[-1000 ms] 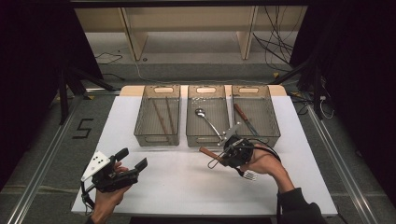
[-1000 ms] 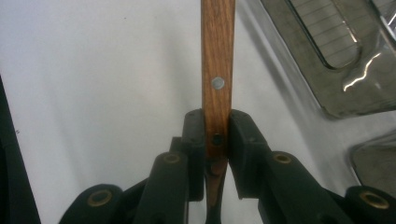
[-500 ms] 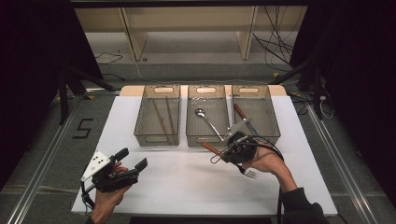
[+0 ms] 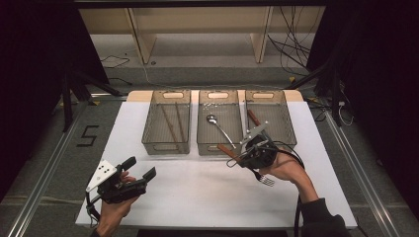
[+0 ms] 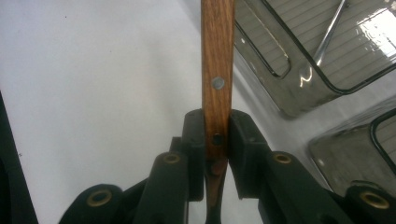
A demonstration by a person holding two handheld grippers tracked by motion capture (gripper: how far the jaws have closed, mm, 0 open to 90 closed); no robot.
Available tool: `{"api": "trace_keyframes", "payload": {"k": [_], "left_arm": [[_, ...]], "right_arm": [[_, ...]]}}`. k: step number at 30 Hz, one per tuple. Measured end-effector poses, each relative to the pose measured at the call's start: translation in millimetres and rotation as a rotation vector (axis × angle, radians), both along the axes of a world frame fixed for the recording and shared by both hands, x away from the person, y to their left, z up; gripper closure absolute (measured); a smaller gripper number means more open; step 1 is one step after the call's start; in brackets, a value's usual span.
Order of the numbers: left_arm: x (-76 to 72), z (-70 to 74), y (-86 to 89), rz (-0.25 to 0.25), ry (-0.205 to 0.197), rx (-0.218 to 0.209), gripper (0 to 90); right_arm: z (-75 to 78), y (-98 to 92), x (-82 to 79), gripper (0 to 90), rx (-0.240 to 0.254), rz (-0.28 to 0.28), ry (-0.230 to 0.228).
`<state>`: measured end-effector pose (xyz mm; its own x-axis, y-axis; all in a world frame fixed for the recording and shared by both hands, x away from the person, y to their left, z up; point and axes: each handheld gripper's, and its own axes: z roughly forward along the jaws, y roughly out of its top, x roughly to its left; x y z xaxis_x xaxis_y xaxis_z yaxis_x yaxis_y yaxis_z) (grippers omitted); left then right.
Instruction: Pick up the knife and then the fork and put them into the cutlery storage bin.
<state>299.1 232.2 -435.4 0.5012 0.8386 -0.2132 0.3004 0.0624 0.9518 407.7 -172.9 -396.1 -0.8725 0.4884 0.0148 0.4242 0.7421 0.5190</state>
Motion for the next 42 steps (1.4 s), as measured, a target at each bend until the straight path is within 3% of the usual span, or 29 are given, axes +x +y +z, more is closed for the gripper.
{"api": "trace_keyframes", "payload": {"k": [19,42], "left_arm": [[0.2,-0.2,0.0,0.001,0.0,-0.001,13.6],[0.3,-0.3,0.0,-0.001,0.0,0.001,13.6]], "right_arm": [[19.4,-32.4,5.4,78.0,0.078,-0.116,-0.052],[26.8,-55.7,14.9,78.0,0.156,-0.253,-0.093]]}}
